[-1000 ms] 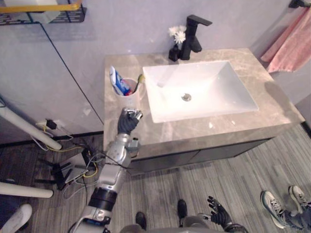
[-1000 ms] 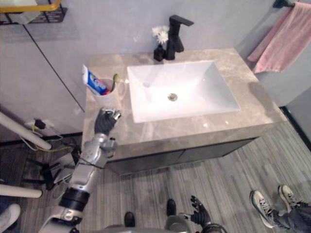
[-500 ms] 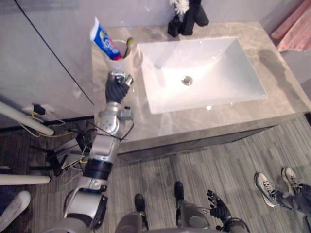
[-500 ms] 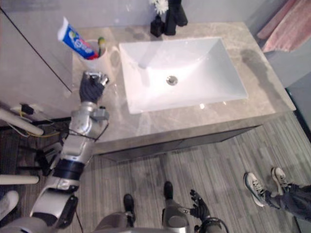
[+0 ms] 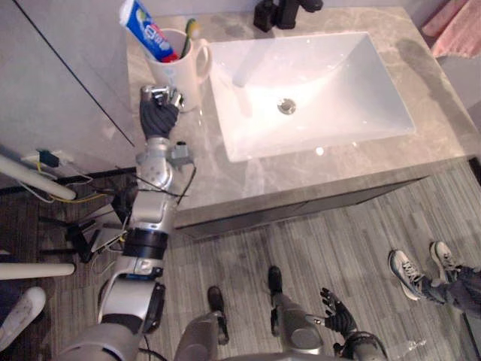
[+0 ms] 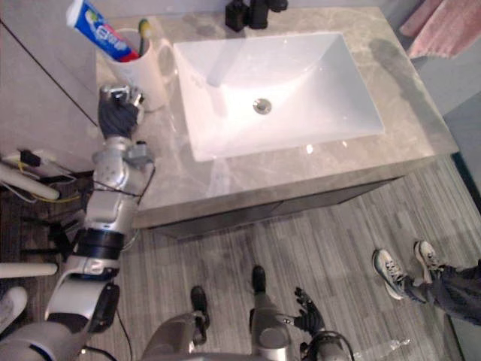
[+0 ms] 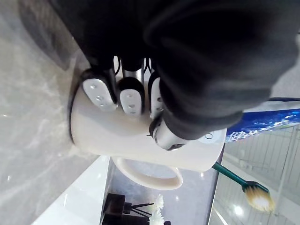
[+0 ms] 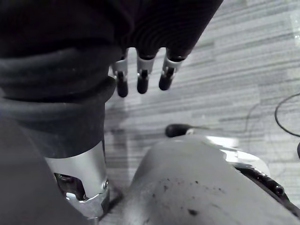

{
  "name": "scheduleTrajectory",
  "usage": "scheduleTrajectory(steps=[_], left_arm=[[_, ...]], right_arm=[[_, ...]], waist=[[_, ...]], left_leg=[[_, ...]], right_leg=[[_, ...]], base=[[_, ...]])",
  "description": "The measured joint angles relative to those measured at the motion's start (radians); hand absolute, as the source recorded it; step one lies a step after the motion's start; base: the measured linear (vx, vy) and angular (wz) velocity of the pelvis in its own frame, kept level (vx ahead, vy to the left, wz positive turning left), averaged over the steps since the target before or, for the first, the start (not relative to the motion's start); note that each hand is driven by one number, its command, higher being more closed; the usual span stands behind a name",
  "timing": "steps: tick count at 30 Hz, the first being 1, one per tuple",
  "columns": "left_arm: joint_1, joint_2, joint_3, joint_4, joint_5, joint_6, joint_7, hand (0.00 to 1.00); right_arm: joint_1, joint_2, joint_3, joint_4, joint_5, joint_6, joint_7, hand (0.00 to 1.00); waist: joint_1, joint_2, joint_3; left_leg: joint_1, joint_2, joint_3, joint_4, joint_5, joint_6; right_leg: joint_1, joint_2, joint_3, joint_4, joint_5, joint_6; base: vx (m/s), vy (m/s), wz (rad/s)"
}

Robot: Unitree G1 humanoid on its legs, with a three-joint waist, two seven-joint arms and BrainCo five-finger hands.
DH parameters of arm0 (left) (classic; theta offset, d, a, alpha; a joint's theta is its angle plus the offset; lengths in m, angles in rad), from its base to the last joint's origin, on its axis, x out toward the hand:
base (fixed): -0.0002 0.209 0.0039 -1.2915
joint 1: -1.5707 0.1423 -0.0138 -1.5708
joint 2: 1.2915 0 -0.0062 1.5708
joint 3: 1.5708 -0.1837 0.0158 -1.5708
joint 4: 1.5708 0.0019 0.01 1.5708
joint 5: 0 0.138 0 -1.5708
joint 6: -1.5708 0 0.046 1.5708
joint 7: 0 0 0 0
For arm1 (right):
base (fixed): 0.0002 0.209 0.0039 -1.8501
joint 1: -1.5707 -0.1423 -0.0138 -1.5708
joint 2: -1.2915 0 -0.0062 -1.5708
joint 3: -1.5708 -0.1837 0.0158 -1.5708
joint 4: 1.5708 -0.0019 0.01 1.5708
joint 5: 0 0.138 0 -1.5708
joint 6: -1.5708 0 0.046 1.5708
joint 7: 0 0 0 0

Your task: Organize washtable

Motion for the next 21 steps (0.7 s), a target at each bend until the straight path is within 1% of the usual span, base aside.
scheduleTrajectory(steps=[3,4,7,9,13,16,19,21], left_arm=[[-0.042,0.0,0.008,0.022,-0.019,-0.001,0.013,1.0],[-0.062,0.0,0.02,0.03,-0.02,-0.001,0.015,1.0],[-0.113,0.0,0.035,0.04,-0.023,-0.001,0.02,1.0],[-0.14,0.0,0.035,0.04,-0.033,-0.002,0.021,1.0],[-0.157,-0.001,0.035,0.041,-0.038,-0.003,0.022,1.0],[-0.185,-0.004,0.029,0.083,-0.038,-0.004,0.022,1.0],[-0.219,-0.001,0.028,0.097,-0.038,-0.004,0.027,1.0],[-0.22,0.002,0.028,0.098,-0.038,-0.004,0.03,1.0]], right_arm=[[-0.001,0.0,0.0,-0.029,0.0,-0.002,-0.003,0.0],[-0.005,0.0,0.0,-0.034,0.001,-0.003,-0.003,0.0],[-0.009,0.0,-0.001,-0.037,0.001,-0.003,-0.005,0.0],[-0.013,0.0,0.0,-0.037,0.001,-0.003,-0.005,0.0],[-0.016,0.0,0.0,-0.037,0.001,-0.003,-0.005,0.0],[-0.018,0.0,0.0,-0.042,0.002,-0.003,-0.005,0.0],[-0.019,0.0,0.0,-0.058,0.002,-0.003,-0.005,0.0],[-0.019,-0.001,0.0,-0.058,0.003,-0.004,-0.008,0.0]], waist=[[-0.002,-0.004,0.019],[-0.006,-0.009,0.031],[-0.017,-0.014,0.038],[-0.02,-0.015,0.049],[-0.039,-0.014,0.051],[-0.04,-0.013,0.056],[-0.038,-0.014,0.076],[-0.039,-0.012,0.077]], left_leg=[[-0.021,0.001,0.001,0.019,-0.001,0.001],[-0.023,0.001,0.001,0.025,-0.001,0.001],[-0.045,0.002,0.003,0.045,-0.006,0.005],[-0.05,0.003,0.006,0.061,-0.013,0.007],[-0.063,0.006,0.006,0.085,-0.027,0.008],[-0.071,0.009,0.006,0.101,-0.035,0.011],[-0.075,0.014,0.008,0.108,-0.038,0.012],[-0.084,0.017,0.011,0.128,-0.049,0.01]], right_leg=[[-0.014,0.001,0.002,0.003,0.006,-0.007],[-0.014,0.001,0.003,0.003,0.007,-0.009],[-0.028,0.0,0.007,0.003,0.012,-0.015],[-0.027,0.0,0.01,0.003,0.015,-0.012],[-0.028,0.0,0.011,0.003,0.019,-0.007],[-0.028,0.001,0.011,0.003,0.021,-0.004],[-0.031,0.001,0.014,0.006,0.019,-0.008],[-0.033,0.005,0.016,0.006,0.018,-0.009]], base=[[-0.06,0.013,0.0],[-0.06,0.012,0.0],[-0.07,0.016,-0.02],[-0.04,0.021,-0.04],[-0.01,0.007,-0.01],[0.0,0.0,0.0],[0.0,0.0,0.0],[-0.02,0.012,-0.06]])
